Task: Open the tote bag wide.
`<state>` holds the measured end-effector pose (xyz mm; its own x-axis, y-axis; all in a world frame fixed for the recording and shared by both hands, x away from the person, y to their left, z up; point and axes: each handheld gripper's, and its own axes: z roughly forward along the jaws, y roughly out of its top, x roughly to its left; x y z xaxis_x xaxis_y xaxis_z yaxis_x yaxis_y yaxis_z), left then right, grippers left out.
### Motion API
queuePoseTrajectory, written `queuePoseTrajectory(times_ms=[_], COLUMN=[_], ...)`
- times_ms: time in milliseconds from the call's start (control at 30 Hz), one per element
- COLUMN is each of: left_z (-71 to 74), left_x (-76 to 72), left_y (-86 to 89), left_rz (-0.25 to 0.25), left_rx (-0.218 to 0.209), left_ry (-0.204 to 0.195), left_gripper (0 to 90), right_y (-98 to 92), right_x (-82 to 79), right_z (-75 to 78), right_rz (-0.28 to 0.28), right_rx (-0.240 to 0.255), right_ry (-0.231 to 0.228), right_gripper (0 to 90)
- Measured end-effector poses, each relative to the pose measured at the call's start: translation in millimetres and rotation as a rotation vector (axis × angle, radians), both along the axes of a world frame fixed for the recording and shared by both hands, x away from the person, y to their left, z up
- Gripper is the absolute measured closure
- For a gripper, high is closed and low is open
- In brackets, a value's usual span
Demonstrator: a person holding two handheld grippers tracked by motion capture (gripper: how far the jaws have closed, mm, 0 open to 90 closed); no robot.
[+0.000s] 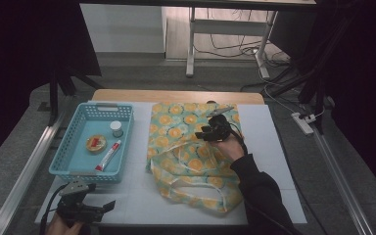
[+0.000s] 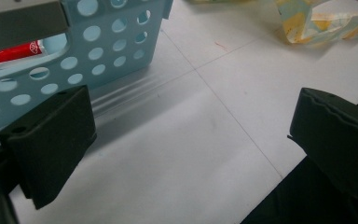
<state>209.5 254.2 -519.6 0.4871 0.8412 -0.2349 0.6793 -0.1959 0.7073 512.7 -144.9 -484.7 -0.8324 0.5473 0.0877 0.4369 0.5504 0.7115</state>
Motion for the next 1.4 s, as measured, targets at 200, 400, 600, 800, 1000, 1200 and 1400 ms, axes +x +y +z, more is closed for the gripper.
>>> queuePoseTrajectory(times_ms=[200, 400, 600, 800, 1000, 1200, 1400], left_z=[0.0, 0.1, 0.1, 0.1, 0.2, 0.2, 0.2], left_x=[0.1, 0.1, 0.0, 0.0, -0.1, -0.2, -0.1], left_y=[-0.1, -0.3, -0.3, -0.3, -0.6, -0.4, -0.6], left_rz=[0.002, 0.002, 0.003, 0.003, 0.003, 0.002, 0.001], left_rx=[0.001, 0.003, 0.003, 0.003, 0.005, 0.004, 0.006], left_ry=[0.001, 0.001, 0.001, 0.000, -0.001, -0.001, 0.000], left_gripper=[0.9, 0.9, 0.9, 0.9, 0.9, 0.9, 0.9], right_y=[-1.6, -1.0, -0.7, -5.8, -11.2, -15.5, -20.1], right_x=[-25.0, -47.9, -76.0, -93.5, -106.6, -103.8, -104.6], right_z=[13.5, 17.3, 9.8, 2.5, -15.9, -34.9, -33.5], right_rz=[0.048, 0.087, 0.129, 0.149, 0.185, 0.174, 0.198], right_rx=[0.005, -0.012, -0.040, -0.073, -0.114, -0.209, -0.230], right_ry=[-0.015, -0.022, -0.005, -0.002, 0.044, 0.023, -0.013], right_gripper=[37.2, 24.3, 5.7, 0.8, 1.0, 10.6, 32.6])
